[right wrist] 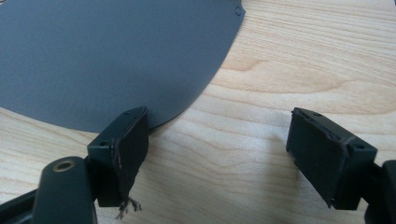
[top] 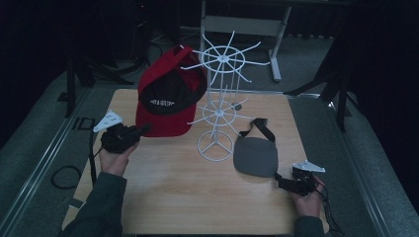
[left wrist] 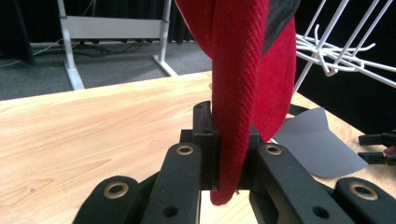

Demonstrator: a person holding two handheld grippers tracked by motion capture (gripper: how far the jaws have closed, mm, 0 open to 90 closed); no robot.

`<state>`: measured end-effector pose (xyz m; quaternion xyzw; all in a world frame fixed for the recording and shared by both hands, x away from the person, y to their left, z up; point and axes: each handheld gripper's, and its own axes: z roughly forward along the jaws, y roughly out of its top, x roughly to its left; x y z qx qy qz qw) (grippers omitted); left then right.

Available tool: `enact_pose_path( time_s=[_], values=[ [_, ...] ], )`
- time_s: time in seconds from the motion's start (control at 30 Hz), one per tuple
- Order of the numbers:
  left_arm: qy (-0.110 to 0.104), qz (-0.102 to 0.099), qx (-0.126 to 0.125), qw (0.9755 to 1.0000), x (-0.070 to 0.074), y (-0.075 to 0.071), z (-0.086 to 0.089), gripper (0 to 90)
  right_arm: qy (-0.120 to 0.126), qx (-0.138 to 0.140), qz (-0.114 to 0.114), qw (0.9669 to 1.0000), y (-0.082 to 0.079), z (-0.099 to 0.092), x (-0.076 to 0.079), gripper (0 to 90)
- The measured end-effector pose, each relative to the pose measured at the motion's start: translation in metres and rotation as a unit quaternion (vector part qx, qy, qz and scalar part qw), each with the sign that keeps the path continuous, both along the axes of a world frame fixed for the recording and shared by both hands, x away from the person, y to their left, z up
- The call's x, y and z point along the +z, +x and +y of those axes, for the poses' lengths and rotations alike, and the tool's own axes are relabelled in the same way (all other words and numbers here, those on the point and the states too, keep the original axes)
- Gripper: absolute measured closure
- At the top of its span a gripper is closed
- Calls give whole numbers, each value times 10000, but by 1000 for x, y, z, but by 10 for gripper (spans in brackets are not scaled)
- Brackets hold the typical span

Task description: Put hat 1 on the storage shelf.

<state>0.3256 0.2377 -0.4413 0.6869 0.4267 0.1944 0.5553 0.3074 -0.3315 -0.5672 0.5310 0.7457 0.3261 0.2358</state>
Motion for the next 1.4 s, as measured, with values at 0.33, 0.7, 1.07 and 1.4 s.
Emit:
enact_pose_path(
  time_s=[0.33, 0.7, 1.07, 1.4],
  values=[
    [-138, -142, -18, 9998, 7, -4, 7, 680, -6, -2, -8, 10000, 0, 0, 0, 211],
    [-65, -165, 217, 9996, 10, -7, 20, 579, -35, -107, 125, 9999, 2, 1, 3, 236],
    [-22, -148, 332, 9993, 8, -9, 25, 567, -50, -188, 202, 9996, 3, 1, 5, 271],
    [20, -182, 455, 9988, 6, -9, 24, 561, -66, -149, 280, 9995, 1, 0, 8, 341]
  ],
)
